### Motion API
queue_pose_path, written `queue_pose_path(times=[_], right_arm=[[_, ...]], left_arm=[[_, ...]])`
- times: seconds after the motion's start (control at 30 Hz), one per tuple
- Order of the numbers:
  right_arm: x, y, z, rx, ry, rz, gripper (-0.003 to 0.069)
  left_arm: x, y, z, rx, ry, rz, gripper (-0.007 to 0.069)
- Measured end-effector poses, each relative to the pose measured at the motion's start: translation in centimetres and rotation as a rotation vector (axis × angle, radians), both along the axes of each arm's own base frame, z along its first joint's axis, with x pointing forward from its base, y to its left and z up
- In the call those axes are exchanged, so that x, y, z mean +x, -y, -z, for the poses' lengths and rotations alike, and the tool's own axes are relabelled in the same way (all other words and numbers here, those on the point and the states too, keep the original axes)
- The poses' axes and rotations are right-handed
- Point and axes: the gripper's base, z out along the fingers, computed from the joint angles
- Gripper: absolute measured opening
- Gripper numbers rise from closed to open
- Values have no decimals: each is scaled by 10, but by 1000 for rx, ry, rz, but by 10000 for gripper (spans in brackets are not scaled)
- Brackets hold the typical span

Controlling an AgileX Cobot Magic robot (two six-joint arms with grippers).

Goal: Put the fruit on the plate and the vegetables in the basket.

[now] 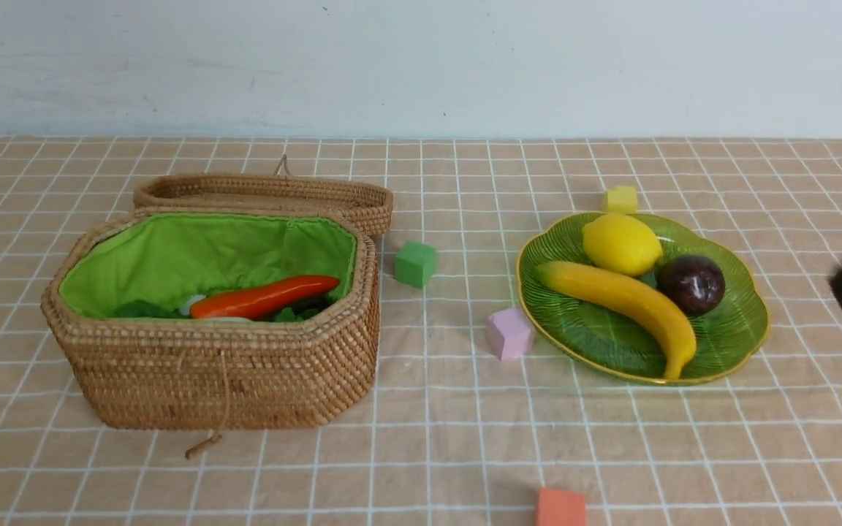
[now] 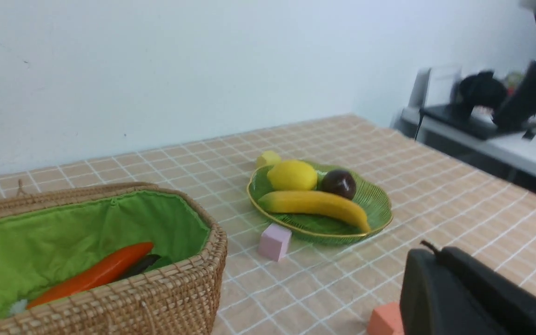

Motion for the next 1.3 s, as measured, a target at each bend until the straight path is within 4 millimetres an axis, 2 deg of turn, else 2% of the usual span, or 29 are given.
queue_pose_path(times=[0.1,0.17,0.2,0.33,0.47,0.57,0.8,1.03,1.17,1.27,1.3], right_arm=[[-44,7,15,39,-2,50,6],[-57,9,24,51,-14,68,7],[-77,12,30,74,4,89,8],[-119,18,51,146,58,161,11],[-140,23,64,220,163,227,14],[-140,24,69,258,227,256,18],[-137,24,78,276,218,283,31],[-136,27,78,244,233,291,36],[-130,30,81,234,326,306,18],[-129,35,96,262,511,352,-8],[-130,37,113,253,550,373,-8]], left_arm=[[-1,0,20,-37,4,9,-13],[1,3,28,-27,-8,11,-13],[4,5,36,-14,-23,12,-13],[8,10,55,15,-72,17,-13],[11,14,72,50,-115,17,-13],[13,15,84,79,-149,14,-13],[14,14,101,159,-238,-5,-13],[14,14,104,178,-258,-10,-13],[14,13,104,179,-260,-11,-13],[14,13,104,179,-260,-11,-13],[14,13,104,179,-260,-11,-13]])
